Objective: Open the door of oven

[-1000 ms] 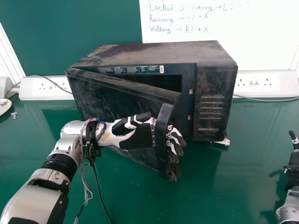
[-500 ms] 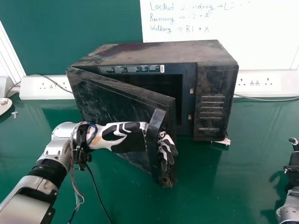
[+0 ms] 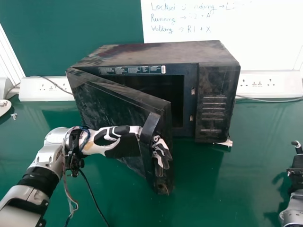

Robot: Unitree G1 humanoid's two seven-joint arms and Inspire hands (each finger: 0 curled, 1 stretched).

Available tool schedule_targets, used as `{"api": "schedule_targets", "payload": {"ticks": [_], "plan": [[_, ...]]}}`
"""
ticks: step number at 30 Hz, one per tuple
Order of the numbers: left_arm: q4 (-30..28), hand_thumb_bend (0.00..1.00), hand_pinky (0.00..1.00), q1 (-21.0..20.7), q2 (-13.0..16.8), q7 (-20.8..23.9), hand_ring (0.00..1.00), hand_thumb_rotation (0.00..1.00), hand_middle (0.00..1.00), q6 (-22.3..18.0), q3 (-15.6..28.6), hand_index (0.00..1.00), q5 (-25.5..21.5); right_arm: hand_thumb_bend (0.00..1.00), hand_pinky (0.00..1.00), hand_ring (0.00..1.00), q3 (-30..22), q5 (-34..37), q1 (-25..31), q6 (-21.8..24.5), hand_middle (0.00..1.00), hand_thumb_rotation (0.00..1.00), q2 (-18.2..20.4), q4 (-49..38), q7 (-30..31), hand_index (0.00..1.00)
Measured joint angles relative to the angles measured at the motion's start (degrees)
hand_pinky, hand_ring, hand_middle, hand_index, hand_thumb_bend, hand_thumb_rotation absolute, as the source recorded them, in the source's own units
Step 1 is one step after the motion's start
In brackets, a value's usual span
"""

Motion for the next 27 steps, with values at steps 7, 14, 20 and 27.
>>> {"api": "schedule_targets", "payload": {"ticks": [7, 14, 20, 27], "plan": [[-0.8, 0.97, 0.13, 4.3, -2.8, 0.1, 0.18, 0.99, 0.31, -0.3, 5.5, 0.55, -0.1, 1.00, 0.46, 0.55, 0.0, 0.0, 0.0, 0.0, 0.69, 0.88, -0.1, 0.0, 0.0, 0.72], [-4.2, 0.91, 0.19, 9.2, -4.0, 0.2, 0.22, 0.63, 0.29, 0.5, 11.4, 0.46, 1.0, 1.00, 0.46, 0.55, 0.0, 0.0, 0.0, 0.0, 0.69, 0.88, -0.1, 0.0, 0.0, 0.72], [-11.8, 0.53, 0.05, 8.3, 3.9, 0.0, 0.10, 0.07, 0.17, 17.2, 12.9, 0.47, 3.5, 1.00, 0.44, 0.54, 0.0, 0.0, -0.1, 0.0, 0.67, 0.88, -0.5, 0.1, 0.0, 0.70], [-15.3, 0.52, 0.05, 8.5, 5.0, 0.2, 0.10, 0.07, 0.19, 19.4, 14.3, 0.47, 5.5, 1.00, 0.45, 0.54, 0.0, 0.0, -0.1, -0.1, 0.69, 0.88, -0.5, 0.1, 0.0, 0.71]]}}
